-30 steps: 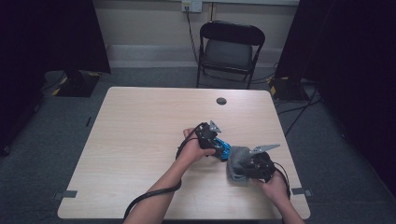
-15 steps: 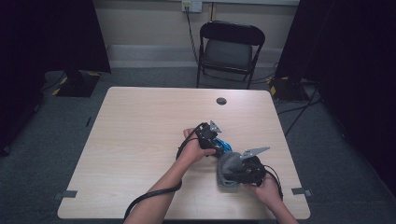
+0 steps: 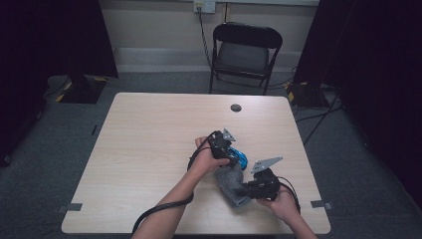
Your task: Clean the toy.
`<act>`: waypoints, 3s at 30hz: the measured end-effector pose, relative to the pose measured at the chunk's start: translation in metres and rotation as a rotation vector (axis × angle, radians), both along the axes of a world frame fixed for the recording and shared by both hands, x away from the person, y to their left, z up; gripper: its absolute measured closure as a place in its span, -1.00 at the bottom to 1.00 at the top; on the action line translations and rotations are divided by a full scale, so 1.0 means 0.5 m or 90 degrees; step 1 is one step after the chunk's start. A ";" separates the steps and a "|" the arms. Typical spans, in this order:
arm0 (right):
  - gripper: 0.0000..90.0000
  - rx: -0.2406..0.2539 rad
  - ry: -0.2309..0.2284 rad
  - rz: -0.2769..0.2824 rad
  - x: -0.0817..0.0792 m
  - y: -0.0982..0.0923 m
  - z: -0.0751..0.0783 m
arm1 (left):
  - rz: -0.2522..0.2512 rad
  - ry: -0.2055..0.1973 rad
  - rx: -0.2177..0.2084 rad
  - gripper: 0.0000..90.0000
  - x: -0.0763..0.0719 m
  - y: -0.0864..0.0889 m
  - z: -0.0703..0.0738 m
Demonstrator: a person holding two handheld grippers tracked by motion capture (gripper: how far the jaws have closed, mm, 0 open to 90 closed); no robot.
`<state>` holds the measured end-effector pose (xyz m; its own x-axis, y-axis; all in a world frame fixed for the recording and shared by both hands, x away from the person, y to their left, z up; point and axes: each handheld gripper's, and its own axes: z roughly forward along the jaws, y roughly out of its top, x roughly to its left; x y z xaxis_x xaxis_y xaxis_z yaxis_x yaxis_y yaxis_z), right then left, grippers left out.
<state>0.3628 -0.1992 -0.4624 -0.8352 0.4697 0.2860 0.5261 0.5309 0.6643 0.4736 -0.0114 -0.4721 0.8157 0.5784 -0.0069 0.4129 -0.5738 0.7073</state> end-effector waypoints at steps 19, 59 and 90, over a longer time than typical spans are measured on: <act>0.67 0.041 -0.051 -0.136 0.034 -0.165 0.061 | -0.006 0.001 0.000 -0.72 0.002 0.005 0.001; 0.67 -0.040 0.012 -0.118 0.033 -0.081 -0.023 | -0.016 -0.012 0.021 -0.79 -0.002 -0.003 -0.001; 0.66 0.004 0.036 0.014 0.008 -0.048 0.009 | -0.021 -0.010 0.014 -0.75 -0.001 0.002 0.000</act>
<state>0.3665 -0.2234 -0.4578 -0.8277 0.4492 0.3363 0.5512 0.5388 0.6370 0.4732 -0.0102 -0.4722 0.8338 0.5517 0.0184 0.3828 -0.6020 0.7008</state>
